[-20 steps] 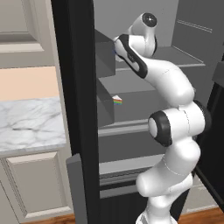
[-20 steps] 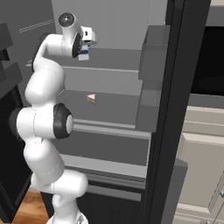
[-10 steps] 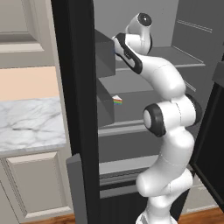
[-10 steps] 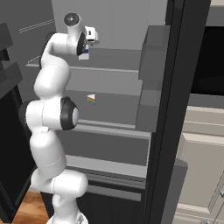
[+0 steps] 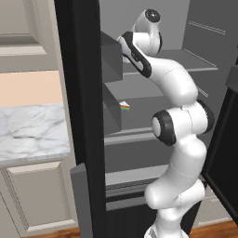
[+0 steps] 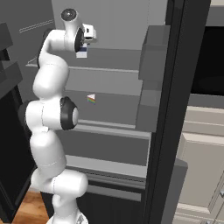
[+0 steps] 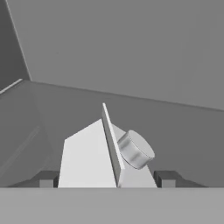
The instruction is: Take out the milk from the fridge and place it on the tray on the counter. Then take the sugar cube near the tray and place it in the tray.
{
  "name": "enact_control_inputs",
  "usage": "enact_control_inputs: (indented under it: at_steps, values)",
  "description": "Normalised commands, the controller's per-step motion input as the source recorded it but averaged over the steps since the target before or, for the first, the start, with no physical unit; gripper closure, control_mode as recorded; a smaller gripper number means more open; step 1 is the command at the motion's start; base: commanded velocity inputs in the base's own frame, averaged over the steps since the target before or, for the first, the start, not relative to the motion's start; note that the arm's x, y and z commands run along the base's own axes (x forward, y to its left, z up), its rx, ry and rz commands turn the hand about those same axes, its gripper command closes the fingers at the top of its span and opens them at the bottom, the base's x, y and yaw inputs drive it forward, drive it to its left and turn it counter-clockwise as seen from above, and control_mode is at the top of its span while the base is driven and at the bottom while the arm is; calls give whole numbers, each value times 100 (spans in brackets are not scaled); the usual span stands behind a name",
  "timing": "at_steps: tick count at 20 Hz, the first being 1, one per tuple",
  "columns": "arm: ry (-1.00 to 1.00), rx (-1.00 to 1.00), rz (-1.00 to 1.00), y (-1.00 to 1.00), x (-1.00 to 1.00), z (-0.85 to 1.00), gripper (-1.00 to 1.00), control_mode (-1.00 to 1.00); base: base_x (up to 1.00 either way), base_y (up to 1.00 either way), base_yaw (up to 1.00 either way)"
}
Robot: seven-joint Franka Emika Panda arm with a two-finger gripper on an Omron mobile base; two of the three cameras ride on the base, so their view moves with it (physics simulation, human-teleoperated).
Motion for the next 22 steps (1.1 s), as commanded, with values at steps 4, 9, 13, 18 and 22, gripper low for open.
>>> enact_control_inputs:
  at_steps: [4,9,13,18,22]
  values:
    - [-16,0,-11,-16,-100,-13,100,-100,0,0,0]
    - [-29,1,-4,-22,-100,-34,100,-100,0,0,0]
    - [-17,7,-3,-14,-100,9,100,-100,0,0,0]
    - [0,6,-2,-4,-100,81,100,-100,0,0,0]
    - [0,0,0,-2,-100,39,100,-100,0,0,0]
